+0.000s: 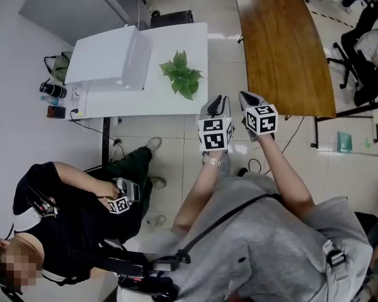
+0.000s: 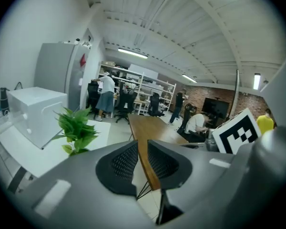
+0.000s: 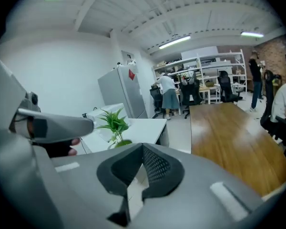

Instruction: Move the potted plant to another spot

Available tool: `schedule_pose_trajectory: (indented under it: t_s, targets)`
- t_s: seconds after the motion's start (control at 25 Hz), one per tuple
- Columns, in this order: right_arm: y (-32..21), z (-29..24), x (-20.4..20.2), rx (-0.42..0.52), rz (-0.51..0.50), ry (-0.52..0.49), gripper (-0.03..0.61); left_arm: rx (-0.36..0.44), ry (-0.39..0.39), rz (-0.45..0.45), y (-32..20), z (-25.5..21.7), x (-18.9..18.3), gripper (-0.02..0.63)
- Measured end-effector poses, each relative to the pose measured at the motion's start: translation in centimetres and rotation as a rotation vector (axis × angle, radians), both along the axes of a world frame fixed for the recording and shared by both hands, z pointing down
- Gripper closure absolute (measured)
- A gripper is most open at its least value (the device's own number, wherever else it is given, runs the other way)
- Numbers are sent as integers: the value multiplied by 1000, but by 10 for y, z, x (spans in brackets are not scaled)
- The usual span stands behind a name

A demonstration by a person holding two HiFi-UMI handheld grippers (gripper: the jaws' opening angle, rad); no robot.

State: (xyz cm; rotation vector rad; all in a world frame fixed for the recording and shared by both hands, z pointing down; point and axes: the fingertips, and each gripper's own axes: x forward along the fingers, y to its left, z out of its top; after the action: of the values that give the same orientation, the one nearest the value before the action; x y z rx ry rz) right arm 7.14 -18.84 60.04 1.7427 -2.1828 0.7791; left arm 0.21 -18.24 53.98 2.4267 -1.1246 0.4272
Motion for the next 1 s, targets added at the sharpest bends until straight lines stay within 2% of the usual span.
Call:
schedule_pose_trajectory:
  t_s: [0.16,0.24,0.48,0.56,0.64,0.76,1.0]
  targets:
    - [69,-12,13,-5,32,-40,578,-16,-43,43,58,8,35,535]
    - [109,-13,19,-9,51,-65,578,-33,-67,54,94,18,47,563]
    - [213,4,33,-91,60,-125,578,-88,-128,129,199,43,74,569]
    - [230,1,32,-89,49,-118,578,-89,-137,150,215,39,81,569]
    - [235,-9,36,-68,51,-100,578,-79,-140,154,220,29,86,608]
    - [238,-20,45,-51,71,-74,578,-62,-146,147,219,21,88,608]
    - [249,-29,53,-75,95,-64,578,-67,-155,144,228,11,87,609]
